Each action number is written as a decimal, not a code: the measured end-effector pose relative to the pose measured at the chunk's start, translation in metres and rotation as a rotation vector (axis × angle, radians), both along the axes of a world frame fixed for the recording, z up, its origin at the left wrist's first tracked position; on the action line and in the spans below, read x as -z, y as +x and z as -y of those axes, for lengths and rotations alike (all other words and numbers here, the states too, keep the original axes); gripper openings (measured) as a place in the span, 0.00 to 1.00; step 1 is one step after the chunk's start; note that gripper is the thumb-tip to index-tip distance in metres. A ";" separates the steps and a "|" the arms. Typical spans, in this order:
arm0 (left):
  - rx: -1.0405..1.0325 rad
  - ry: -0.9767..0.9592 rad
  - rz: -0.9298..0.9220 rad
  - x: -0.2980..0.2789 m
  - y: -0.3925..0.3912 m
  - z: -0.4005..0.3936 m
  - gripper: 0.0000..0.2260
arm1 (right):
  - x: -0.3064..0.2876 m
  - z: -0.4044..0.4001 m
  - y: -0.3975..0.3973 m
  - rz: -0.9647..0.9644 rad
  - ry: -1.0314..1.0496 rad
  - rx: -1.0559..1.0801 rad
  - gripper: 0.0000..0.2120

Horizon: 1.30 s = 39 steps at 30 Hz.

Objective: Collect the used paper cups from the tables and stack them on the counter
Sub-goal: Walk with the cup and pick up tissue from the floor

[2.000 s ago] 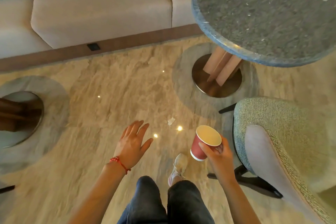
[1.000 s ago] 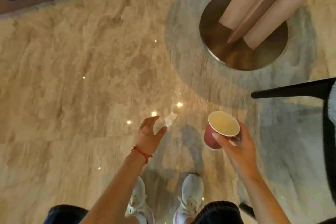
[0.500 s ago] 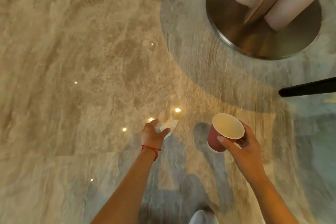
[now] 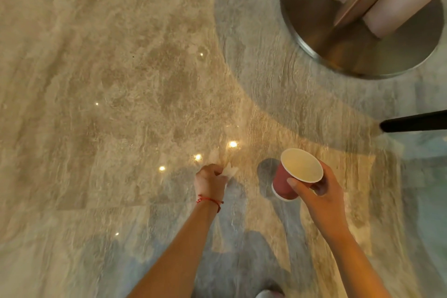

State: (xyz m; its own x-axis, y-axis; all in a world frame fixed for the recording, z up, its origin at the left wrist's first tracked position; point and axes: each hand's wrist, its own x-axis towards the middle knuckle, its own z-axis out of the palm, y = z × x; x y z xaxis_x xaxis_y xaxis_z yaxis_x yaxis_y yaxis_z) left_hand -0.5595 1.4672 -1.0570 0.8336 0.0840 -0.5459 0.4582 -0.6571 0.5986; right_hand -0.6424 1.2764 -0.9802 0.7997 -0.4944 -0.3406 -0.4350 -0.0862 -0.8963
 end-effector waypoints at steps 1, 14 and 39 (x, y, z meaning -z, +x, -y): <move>-0.075 -0.048 -0.033 -0.005 0.003 -0.001 0.02 | -0.001 0.001 0.001 -0.002 -0.003 -0.004 0.25; -0.456 -0.398 -0.105 -0.191 0.016 -0.021 0.06 | -0.155 -0.019 0.017 0.011 0.034 -0.026 0.25; -0.486 -0.506 0.067 -0.668 0.014 -0.113 0.07 | -0.598 -0.099 0.020 0.075 0.047 -0.047 0.32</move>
